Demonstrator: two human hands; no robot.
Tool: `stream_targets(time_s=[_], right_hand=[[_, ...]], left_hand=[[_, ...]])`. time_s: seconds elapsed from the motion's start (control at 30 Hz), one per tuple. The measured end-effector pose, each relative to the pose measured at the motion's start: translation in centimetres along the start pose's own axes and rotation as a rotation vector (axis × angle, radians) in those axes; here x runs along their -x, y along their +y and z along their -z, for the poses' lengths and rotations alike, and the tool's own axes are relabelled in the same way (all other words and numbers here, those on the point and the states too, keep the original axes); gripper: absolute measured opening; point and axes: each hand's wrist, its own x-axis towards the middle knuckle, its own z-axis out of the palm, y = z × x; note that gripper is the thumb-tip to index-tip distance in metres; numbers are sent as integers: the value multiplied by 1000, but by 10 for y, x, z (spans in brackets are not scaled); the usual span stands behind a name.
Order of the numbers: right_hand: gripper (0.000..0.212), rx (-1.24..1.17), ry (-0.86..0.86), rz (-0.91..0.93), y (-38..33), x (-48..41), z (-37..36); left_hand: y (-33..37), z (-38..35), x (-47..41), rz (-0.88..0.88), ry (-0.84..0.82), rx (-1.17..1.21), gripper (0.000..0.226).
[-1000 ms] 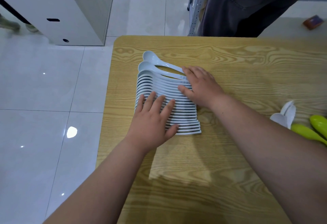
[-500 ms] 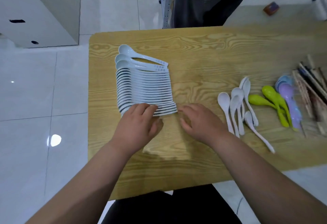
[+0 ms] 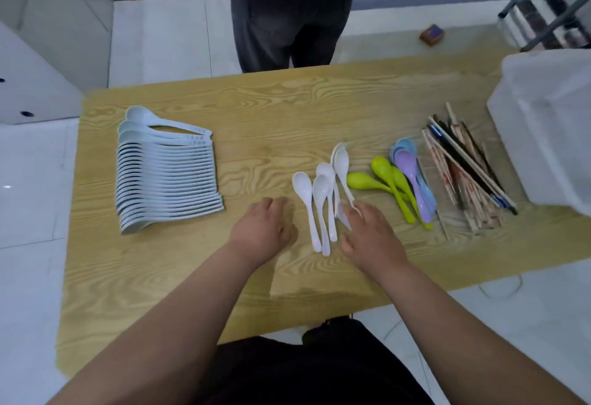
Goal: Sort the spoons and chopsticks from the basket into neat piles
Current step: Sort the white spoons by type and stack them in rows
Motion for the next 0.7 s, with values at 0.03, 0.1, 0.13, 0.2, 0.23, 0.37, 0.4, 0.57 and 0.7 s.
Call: stream_targets(time_s=[0.03,0.1,0.13,0.2,0.23,0.37,0.4,0.57,0.7], right_hand=[[66,-12,-33,-10,13,-1,3],[68,-16,-99,-30,36,-5,6],[67,-26,-121,-29,45,-8,7],[65,-55,-142,-2,57,-13,8],[65,-60,-158,11,61,-15,9],[62,-34,-243,58,67,-22,14],[62,-36,-279,57,68,-24,15],[45,-129,-294,-35,66,-26,18],[23,-274,-217,-100,64,-18,23]], left_hand=[[15,-2,-12,80,12,79,69],[40,-4,-37,219,86,230,83],[50,-5,-49,261,124,268,90],[65,-6,-71,317,150,244,96],[70,-6,-80,343,141,200,93],[75,-9,-97,430,109,84,57],[74,-12,-97,444,109,101,49],[67,-18,-82,427,122,201,21],[63,-10,-58,518,145,450,14]])
